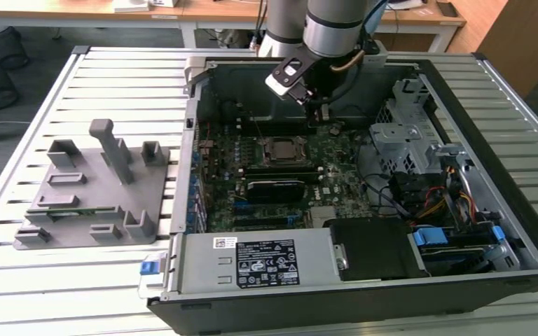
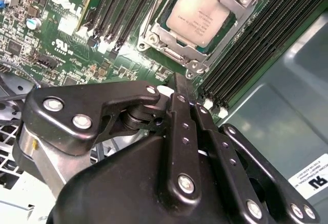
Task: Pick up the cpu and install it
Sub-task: 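Close the cpu cover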
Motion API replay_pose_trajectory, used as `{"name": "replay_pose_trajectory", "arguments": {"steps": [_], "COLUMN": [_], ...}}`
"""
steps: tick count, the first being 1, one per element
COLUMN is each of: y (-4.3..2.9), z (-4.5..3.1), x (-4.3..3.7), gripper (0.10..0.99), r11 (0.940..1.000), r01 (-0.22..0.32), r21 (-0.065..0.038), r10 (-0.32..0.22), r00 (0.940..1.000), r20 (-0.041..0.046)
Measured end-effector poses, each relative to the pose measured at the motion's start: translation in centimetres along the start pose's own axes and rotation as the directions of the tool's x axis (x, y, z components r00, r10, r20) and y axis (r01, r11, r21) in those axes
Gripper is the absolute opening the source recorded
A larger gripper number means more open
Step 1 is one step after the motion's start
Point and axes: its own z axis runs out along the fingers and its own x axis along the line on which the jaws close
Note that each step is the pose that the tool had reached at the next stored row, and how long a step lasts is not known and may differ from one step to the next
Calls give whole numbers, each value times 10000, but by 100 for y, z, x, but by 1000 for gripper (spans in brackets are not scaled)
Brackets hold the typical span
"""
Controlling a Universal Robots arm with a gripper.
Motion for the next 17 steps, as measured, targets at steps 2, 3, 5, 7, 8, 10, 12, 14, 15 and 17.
{"name": "replay_pose_trajectory", "arguments": {"steps": [2,3,5,7,8,10,12,14,15,17], "y": [-14,-24,-47,-79,-95,-127,-157,-191,-206,-233], "z": [10,16,28,39,44,53,62,68,71,78], "x": [2,2,3,4,5,6,7,7,6,4], "gripper": [106,106,106,106,106,106,106,106,106,106], "r11": [10000,10000,10000,10000,10000,10000,10000,10000,10000,10000], "r01": [0,1,1,1,0,0,1,1,1,0], "r21": [0,0,0,0,0,0,0,1,1,1], "r10": [0,-1,-1,-1,0,0,-1,-1,-1,0], "r00": [10000,10000,10000,10000,10000,10000,10000,10000,10000,10000], "r20": [0,0,0,1,0,0,0,2,2,1]}}
